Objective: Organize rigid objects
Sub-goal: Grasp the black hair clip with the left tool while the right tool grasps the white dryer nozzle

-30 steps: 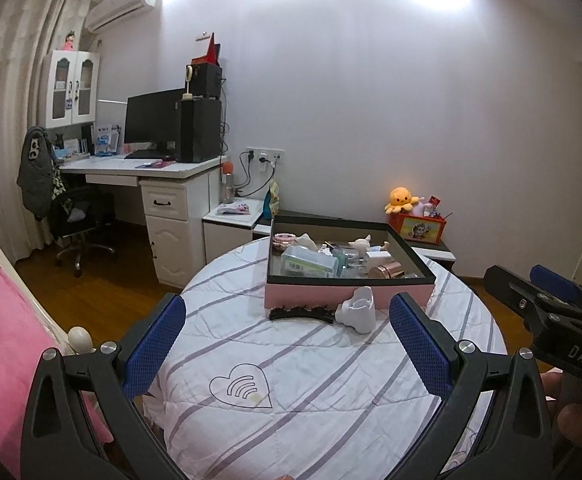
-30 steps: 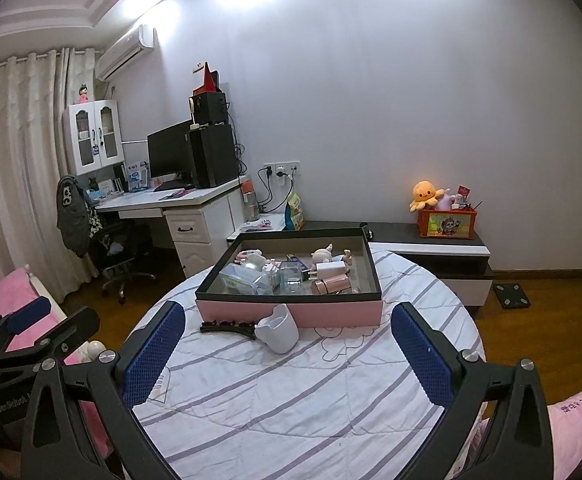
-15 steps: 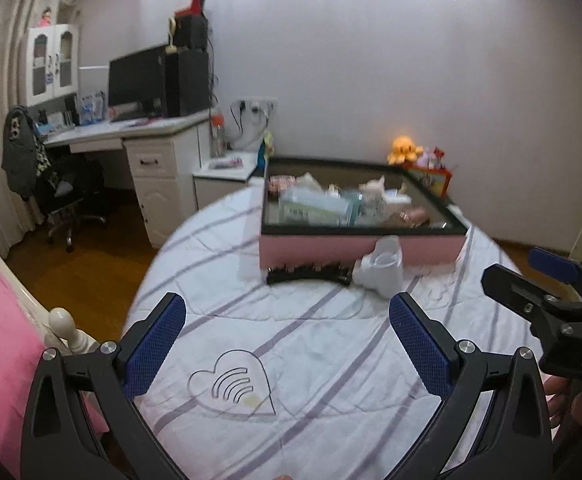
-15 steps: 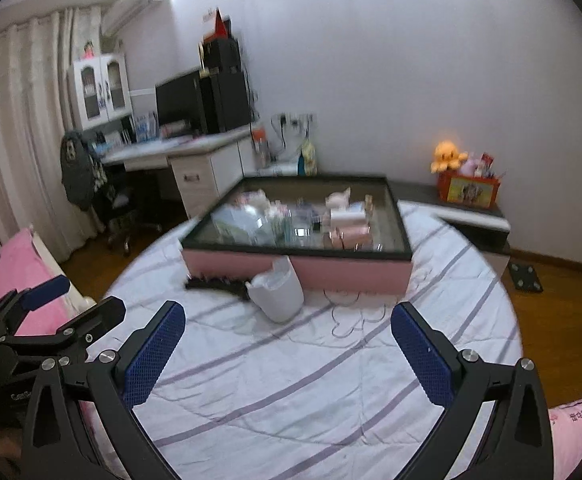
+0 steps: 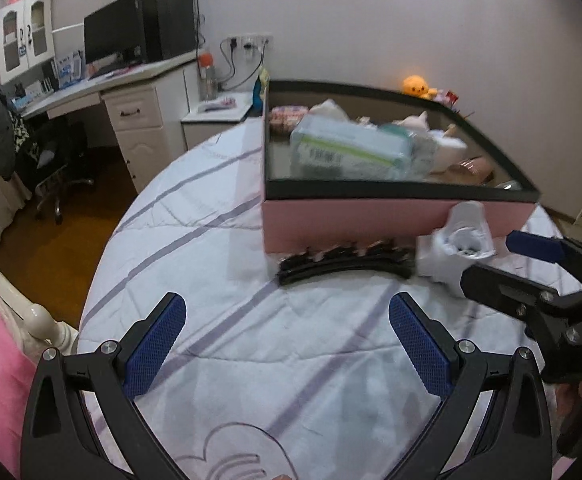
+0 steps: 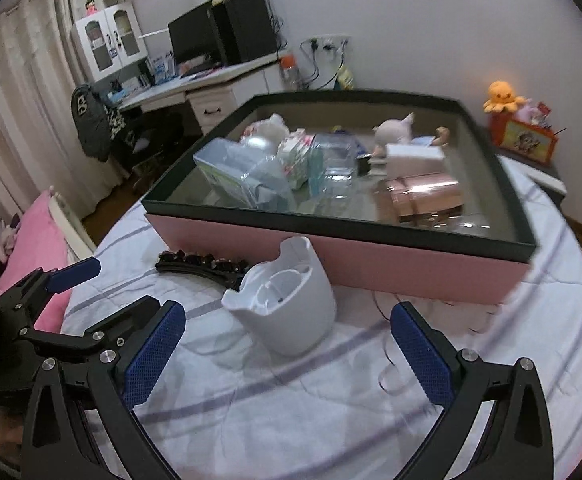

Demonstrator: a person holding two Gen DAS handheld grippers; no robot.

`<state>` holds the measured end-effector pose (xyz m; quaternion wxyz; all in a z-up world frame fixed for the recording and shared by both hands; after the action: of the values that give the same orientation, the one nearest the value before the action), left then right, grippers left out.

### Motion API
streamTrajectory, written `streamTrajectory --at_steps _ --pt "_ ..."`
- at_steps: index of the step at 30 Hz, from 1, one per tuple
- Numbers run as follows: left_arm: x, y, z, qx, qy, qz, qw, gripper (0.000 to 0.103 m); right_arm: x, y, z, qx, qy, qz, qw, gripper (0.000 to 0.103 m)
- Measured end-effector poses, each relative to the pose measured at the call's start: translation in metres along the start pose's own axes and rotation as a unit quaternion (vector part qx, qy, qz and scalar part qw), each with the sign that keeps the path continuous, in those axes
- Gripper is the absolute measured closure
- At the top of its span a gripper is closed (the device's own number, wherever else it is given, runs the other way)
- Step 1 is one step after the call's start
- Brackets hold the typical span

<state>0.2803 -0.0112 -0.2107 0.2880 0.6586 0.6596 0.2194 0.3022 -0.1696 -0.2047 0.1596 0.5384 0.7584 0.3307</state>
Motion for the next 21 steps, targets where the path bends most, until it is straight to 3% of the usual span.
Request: streamTrajectory --at_steps 2,3,5,14,21 --pt "0.001 -0.004 0.007 0.014 -0.011 -0.003 0.9998 0.0 0.0 0.0 0.012 0.01 0.006 -0.002 1.0 0.015" --pt "0.0 -0.005 0.009 0.019 -0.016 -0.004 0.9997 0.0 0.0 0.001 0.017 0.013 0.007 -0.004 1.0 0.033" --pt "-0.002 -0.007 0.012 0.024 -0.017 0.001 0.9996 0.0 -0.001 -0.001 0.025 0.018 0.011 -0.008 1.0 0.042" --pt "-0.025 -0.004 0.021 0.042 -0.039 0.004 0.9984 0.0 -0.024 -0.018 -0.009 -0.013 -0.01 0.01 1.0 0.043" --pt "-0.039 0.009 0.045 0.055 -0.013 -0.008 0.9984 0.0 -0.043 -0.023 -0.021 -0.019 -0.014 0.027 0.999 0.043"
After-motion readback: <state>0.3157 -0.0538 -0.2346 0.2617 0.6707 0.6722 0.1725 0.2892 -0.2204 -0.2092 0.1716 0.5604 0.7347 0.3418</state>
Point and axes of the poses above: each gripper's, at about its wrist camera, not at the fingertips, and z roughly the way its jaws point, x to its left, y to its top, the point moved 8 cm from there along z, roughly the way its jaws point, and after that the axes turned 5 degrees about -z, right-handed, at the moved point
